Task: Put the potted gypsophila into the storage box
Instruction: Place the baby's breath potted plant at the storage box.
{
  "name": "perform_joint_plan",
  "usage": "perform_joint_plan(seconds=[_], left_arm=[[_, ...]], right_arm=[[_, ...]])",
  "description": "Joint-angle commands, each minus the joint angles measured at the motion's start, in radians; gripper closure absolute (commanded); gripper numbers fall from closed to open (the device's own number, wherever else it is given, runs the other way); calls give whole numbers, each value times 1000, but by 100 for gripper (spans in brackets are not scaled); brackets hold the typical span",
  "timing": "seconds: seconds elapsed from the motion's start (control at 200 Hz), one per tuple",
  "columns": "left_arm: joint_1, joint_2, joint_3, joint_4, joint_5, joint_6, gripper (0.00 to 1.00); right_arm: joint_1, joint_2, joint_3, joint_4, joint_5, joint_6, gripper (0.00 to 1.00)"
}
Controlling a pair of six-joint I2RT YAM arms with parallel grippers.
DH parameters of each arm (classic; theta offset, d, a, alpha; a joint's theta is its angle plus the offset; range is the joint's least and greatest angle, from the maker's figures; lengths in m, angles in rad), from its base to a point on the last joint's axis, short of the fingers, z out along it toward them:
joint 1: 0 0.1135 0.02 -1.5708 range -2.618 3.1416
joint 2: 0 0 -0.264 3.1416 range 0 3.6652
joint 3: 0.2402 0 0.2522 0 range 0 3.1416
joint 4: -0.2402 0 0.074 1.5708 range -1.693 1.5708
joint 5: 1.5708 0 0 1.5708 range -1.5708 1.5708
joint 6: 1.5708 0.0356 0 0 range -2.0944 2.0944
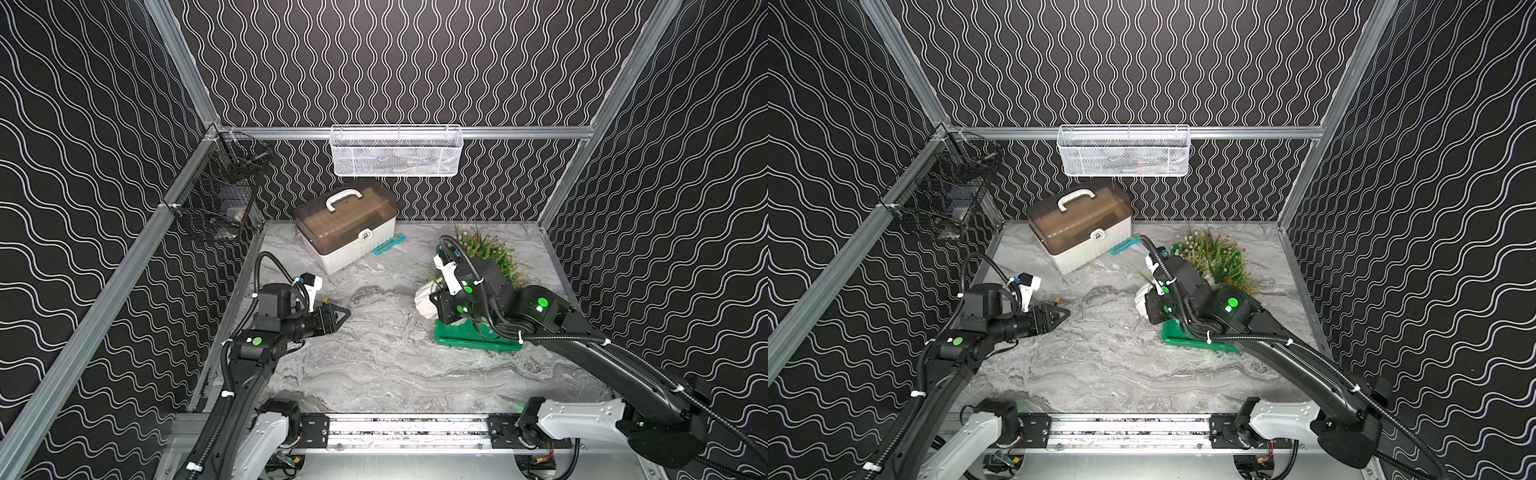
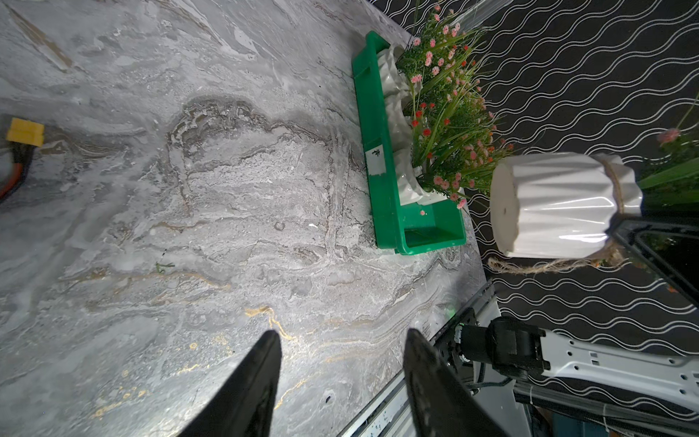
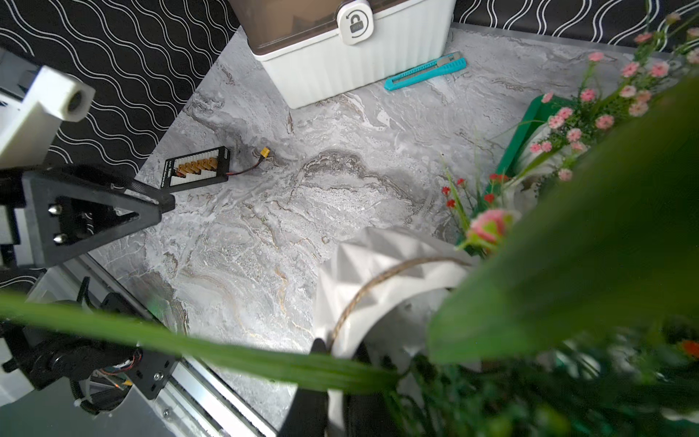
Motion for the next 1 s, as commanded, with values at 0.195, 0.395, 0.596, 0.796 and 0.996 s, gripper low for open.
perform_joint_plan(seconds=[0.195,0.395,0.596,0.796,0.996], left_arm=[[-37,-2,-8,40,58,-4,44],[-47,-18,-18,79,127,-12,43],[-54,-24,-23,89,141,-17,43],[-54,-27,-21,85,136,-16,44],[-54,-29,-22,85,134,-14,44]], right_arm=[[0,-130,-44,-81,44,82,100],[0,-179,-26,-219,139,169,100],[1,-182,-23,-370,227,245,100],[0,-132,-25,-478,330,299,100],[0,-89,-32,-484,361,306,100]])
